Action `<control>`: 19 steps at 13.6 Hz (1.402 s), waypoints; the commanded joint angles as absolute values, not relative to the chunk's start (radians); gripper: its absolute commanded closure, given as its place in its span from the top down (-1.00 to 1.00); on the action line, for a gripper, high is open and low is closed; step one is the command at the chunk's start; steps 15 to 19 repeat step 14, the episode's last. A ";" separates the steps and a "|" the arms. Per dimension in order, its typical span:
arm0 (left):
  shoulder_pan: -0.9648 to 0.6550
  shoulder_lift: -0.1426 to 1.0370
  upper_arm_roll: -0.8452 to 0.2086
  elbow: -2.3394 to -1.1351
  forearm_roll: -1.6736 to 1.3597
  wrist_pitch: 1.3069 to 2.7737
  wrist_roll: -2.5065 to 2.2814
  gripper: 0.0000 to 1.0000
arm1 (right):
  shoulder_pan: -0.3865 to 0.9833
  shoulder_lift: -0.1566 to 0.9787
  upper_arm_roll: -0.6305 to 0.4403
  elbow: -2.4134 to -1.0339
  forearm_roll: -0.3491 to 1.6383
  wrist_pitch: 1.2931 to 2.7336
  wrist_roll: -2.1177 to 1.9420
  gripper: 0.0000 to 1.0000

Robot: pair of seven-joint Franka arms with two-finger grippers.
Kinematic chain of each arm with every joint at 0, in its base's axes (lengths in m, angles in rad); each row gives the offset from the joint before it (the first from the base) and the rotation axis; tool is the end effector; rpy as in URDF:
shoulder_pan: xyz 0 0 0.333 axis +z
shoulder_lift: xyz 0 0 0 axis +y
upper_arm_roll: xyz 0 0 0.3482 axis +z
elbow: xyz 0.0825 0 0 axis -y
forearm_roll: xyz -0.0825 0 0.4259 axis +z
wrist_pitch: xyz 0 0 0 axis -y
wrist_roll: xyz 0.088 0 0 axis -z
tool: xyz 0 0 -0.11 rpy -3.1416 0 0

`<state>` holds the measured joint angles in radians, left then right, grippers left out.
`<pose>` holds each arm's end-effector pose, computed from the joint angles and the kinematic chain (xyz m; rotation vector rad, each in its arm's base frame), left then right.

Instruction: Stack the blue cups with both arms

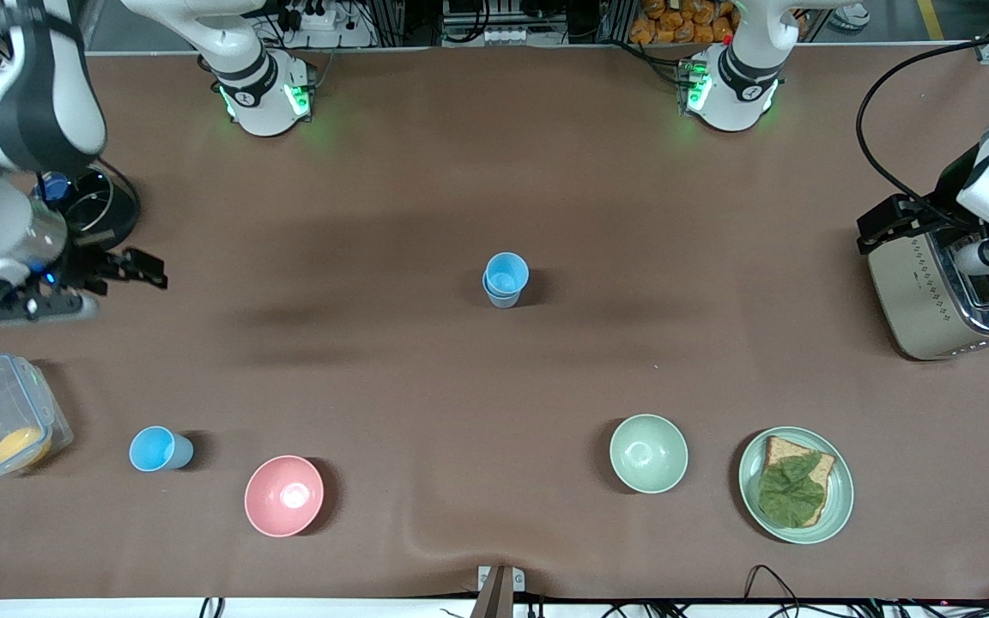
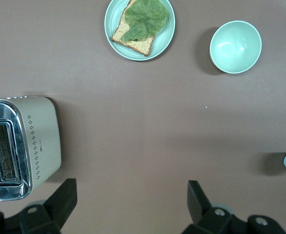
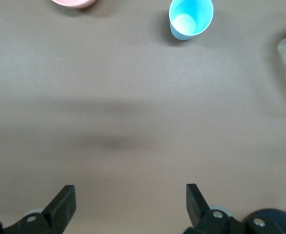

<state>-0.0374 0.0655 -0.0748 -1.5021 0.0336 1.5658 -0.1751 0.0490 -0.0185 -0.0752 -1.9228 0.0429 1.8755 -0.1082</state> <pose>0.6152 -0.0639 0.6489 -3.1114 -0.0983 -0.0039 0.5902 -0.0123 0.5088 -3.0956 -0.1062 0.0402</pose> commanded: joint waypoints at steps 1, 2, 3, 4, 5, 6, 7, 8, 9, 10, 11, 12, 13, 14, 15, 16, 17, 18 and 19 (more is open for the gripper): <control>-0.029 0.055 -0.078 -1.497 0.018 1.546 -0.147 1.00 | 0.048 -0.091 -0.069 -1.883 0.023 1.783 -0.071 1.00; -0.029 0.057 -0.078 -1.497 0.018 1.546 -0.144 1.00 | 0.046 -0.081 -0.069 -1.814 0.025 1.713 -0.071 1.00; -0.026 0.058 -0.077 -1.497 0.018 1.546 -0.144 1.00 | 0.045 -0.074 -0.069 -1.746 0.023 1.647 -0.072 1.00; -0.026 0.058 -0.077 -1.499 0.017 1.545 -0.144 1.00 | 0.043 -0.065 -0.069 -1.696 0.023 1.603 -0.074 1.00; -0.026 0.057 -0.075 -1.503 0.017 1.540 -0.146 1.00 | 0.035 -0.061 -0.069 -1.657 0.023 1.577 -0.077 1.00; -0.026 0.057 -0.075 -1.503 0.017 1.533 -0.146 1.00 | 0.023 -0.060 -0.069 -1.628 0.023 1.556 -0.081 1.00; -0.026 0.058 -0.075 -1.500 0.017 1.532 -0.146 1.00 | 0.011 -0.055 -0.069 -1.603 0.023 1.536 -0.084 1.00; -0.026 0.060 -0.075 -1.497 0.018 1.532 -0.146 1.00 | 0.002 -0.045 -0.069 -1.583 0.023 1.522 -0.084 1.00; -0.026 0.060 -0.075 -1.496 0.018 1.532 -0.152 1.00 | -0.002 -0.034 -0.069 -1.566 0.023 1.516 -0.084 1.00; -0.026 0.060 -0.075 -1.496 0.017 1.532 -0.153 1.00 | -0.002 -0.023 -0.069 -1.551 0.021 1.511 -0.083 1.00; -0.026 0.060 -0.075 -1.496 0.017 1.532 -0.153 1.00 | 0.000 -0.012 -0.068 -1.533 0.021 1.500 -0.081 1.00; -0.026 0.060 -0.075 -1.496 0.017 1.532 -0.152 1.00 | 0.000 -0.002 -0.067 -1.517 0.021 1.488 -0.081 1.00; -0.026 0.060 -0.074 -1.494 0.017 1.532 -0.152 1.00 | -0.002 0.006 -0.067 -1.511 0.021 1.482 -0.081 1.00; -0.026 0.060 -0.074 -1.494 0.018 1.532 -0.146 1.00 | -0.002 0.008 -0.067 -1.511 0.021 1.482 -0.080 1.00; -0.026 0.060 -0.074 -1.494 0.018 1.532 -0.146 1.00 | -0.002 0.008 -0.067 -1.511 0.021 1.482 -0.080 1.00; -0.026 0.060 -0.074 -1.494 0.018 1.532 -0.146 1.00 | -0.002 0.008 -0.067 -1.511 0.021 1.482 -0.080 1.00; -0.026 0.060 -0.074 -1.494 0.018 1.532 -0.146 1.00 | -0.002 0.008 -0.067 -1.511 0.021 1.482 -0.080 1.00; -0.026 0.060 -0.074 -1.494 0.018 1.532 -0.146 1.00 | -0.002 0.008 -0.067 -1.511 0.021 1.482 -0.080 1.00; -0.026 0.060 -0.074 -1.494 0.018 1.532 -0.146 1.00 | -0.002 0.008 -0.067 -1.511 0.021 1.482 -0.080 1.00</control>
